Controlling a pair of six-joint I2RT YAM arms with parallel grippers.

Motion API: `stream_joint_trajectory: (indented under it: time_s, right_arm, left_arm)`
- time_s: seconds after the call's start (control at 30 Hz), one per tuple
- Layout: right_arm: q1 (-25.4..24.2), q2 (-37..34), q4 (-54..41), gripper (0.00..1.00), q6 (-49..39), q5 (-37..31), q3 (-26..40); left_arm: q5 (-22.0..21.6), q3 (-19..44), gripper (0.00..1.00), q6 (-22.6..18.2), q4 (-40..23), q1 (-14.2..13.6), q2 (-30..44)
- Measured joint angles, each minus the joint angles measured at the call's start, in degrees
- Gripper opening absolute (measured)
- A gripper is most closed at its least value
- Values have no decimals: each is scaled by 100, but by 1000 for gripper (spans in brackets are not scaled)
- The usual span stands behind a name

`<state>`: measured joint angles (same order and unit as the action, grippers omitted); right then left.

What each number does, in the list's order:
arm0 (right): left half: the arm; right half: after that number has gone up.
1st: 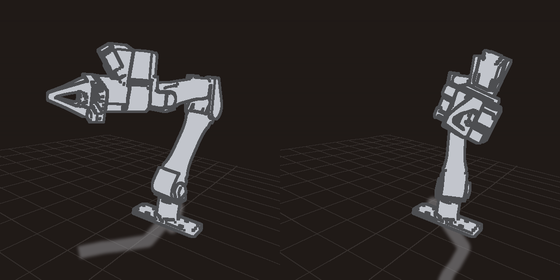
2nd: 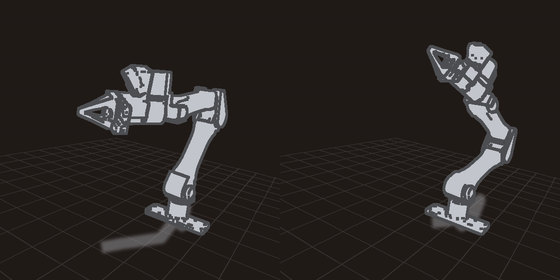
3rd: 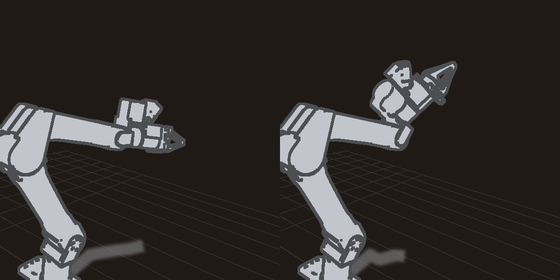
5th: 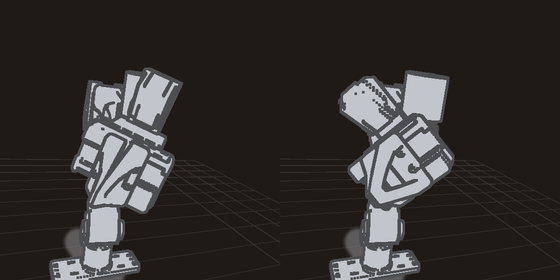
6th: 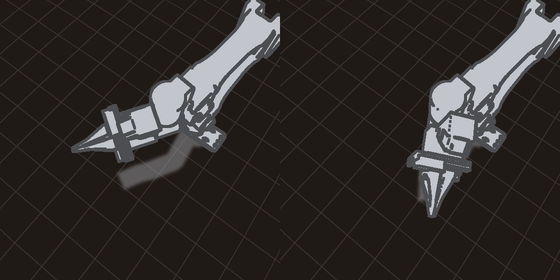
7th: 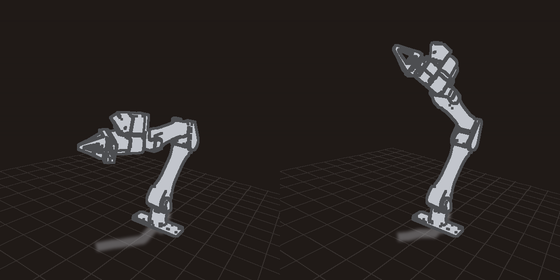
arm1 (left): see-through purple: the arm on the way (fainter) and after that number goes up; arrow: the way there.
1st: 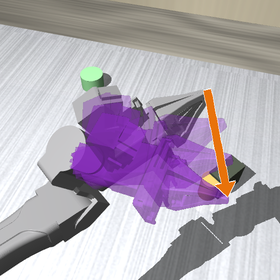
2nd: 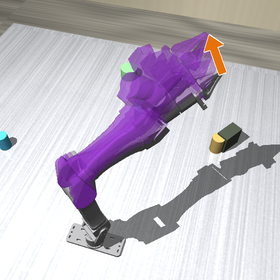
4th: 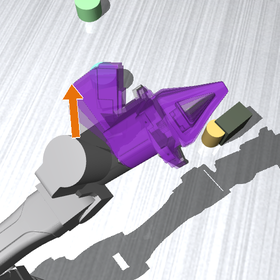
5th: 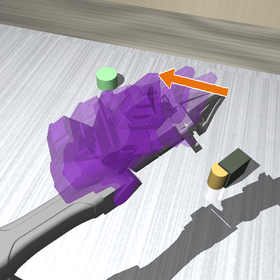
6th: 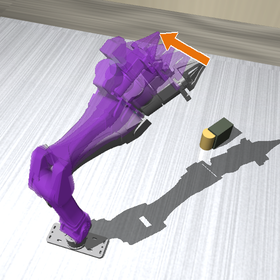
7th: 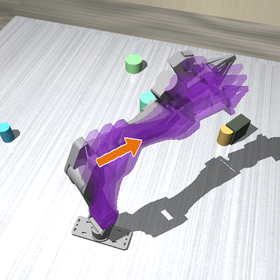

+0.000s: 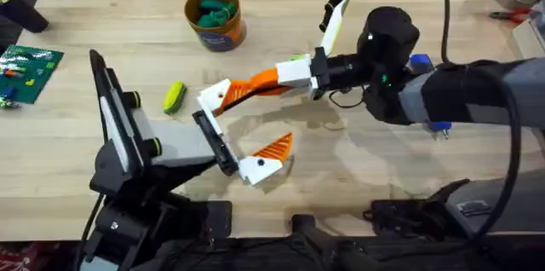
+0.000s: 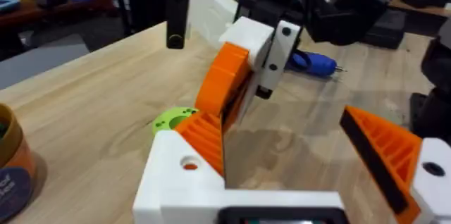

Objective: Pick up the gripper from the table and insert it into the empty holder that is missing its gripper. Then pick up a screw, insert it into the mounting hole, and use the screwdriver to tighten it. Finally, clean up the table by picking up the vegetable and placing it into the bucket.

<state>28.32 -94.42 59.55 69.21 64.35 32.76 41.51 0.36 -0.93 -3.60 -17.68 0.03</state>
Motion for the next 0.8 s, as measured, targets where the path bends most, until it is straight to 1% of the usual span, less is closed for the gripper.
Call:
stream_joint_trajectory:
  time_s: [0.1,0.27,0.67,0.8]
  right_arm:
    - [93,8,78,18,95,-217,-11]
    - [164,8,123,18,138,-397,-27]
    - [184,8,129,18,155,-458,-27]
    - [190,8,123,101,177,-452,-29]
  left_arm:
    - [-97,0,986,2,4,31,0]
    - [-199,0,986,5,5,38,0]
    - [-238,0,986,7,7,38,0]
    - [-238,0,986,5,9,38,0]
